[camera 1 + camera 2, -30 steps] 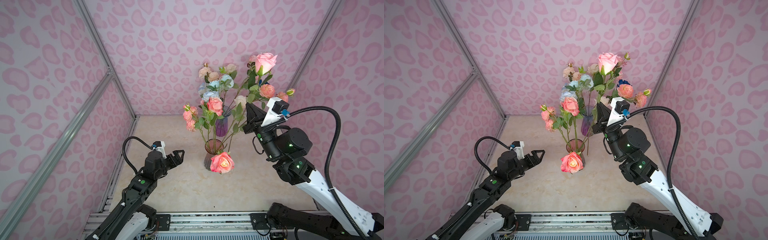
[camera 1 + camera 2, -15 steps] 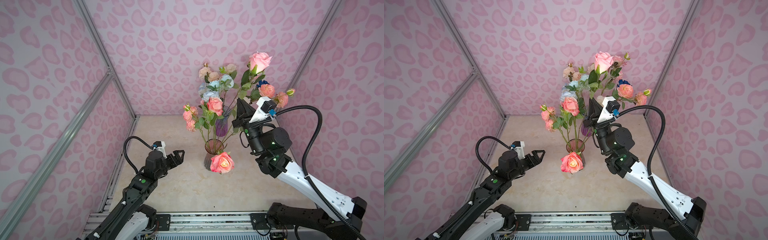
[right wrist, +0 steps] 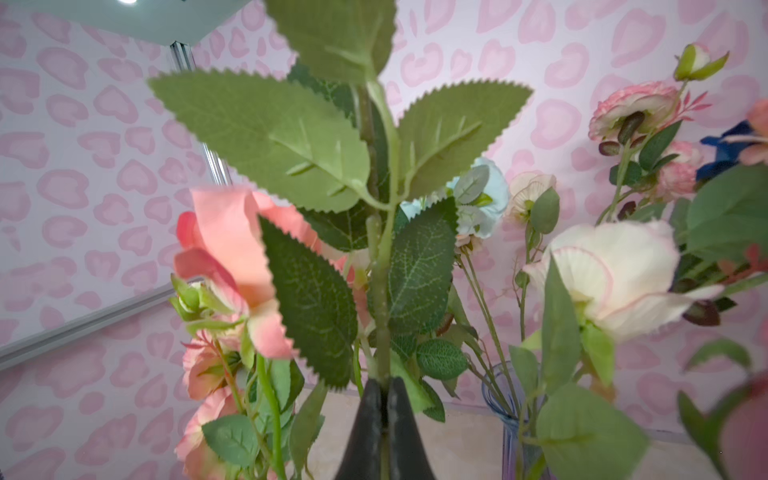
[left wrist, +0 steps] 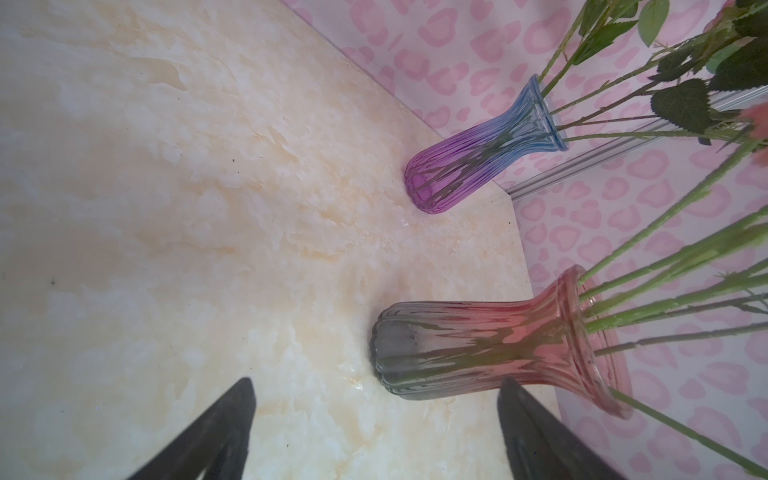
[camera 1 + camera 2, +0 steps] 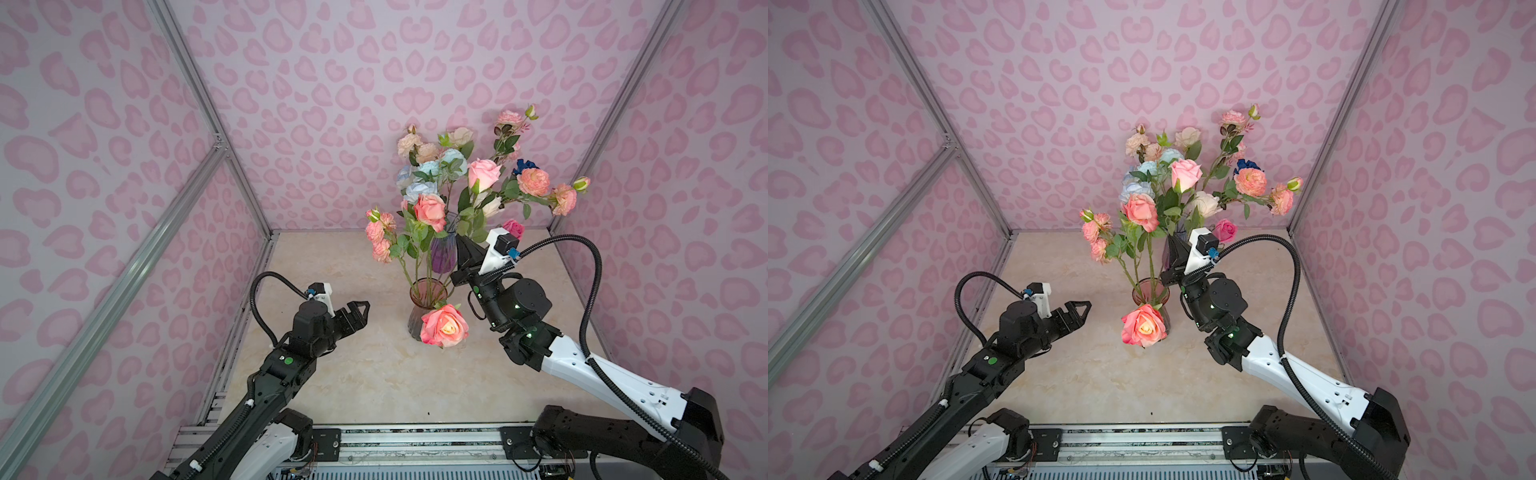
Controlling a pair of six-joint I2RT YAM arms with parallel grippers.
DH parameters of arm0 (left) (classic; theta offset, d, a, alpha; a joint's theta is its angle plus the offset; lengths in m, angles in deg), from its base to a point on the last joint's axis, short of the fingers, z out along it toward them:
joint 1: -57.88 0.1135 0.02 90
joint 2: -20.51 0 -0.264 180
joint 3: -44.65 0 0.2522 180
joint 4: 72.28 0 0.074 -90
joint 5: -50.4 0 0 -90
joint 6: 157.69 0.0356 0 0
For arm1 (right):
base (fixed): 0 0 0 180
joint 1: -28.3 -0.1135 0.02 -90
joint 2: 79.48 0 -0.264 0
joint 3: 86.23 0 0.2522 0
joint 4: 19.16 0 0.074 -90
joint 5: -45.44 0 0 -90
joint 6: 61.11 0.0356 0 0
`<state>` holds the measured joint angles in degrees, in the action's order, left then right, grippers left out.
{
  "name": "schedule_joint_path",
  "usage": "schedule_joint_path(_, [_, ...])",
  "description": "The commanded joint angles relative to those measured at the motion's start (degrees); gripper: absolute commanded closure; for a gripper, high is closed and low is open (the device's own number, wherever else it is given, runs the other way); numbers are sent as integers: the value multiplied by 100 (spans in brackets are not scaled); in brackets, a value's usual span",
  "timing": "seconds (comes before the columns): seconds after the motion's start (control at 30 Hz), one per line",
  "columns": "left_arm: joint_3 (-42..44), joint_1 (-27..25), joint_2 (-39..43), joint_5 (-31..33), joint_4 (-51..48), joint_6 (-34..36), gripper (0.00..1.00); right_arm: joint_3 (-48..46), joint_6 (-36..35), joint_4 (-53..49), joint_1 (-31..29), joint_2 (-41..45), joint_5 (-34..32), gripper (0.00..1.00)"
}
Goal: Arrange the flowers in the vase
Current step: 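Carry the pink rose over the red vase and lower its stem in, then open the right gripper to release the rose stem and lift away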
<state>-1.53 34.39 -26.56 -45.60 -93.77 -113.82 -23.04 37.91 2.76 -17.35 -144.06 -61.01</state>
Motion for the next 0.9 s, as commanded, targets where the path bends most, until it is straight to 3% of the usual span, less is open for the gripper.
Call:
schedule_joint_path(0.0, [40,6,-21,13,66,51,8,-226,238,120,-49,80,60,100])
schedule_joint_path(0.47, [50,10,-27,-47,104,-8,8,-563,723,-790,-233,37,429,96])
schedule_joint_path(0.73, [107,11,98,-12,45,-14,8,-392,603,-1316,-234,247,234,70])
schedule_joint_path(0.87, [105,10,25,-62,96,-47,8,-317,645,-1460,-207,438,36,64])
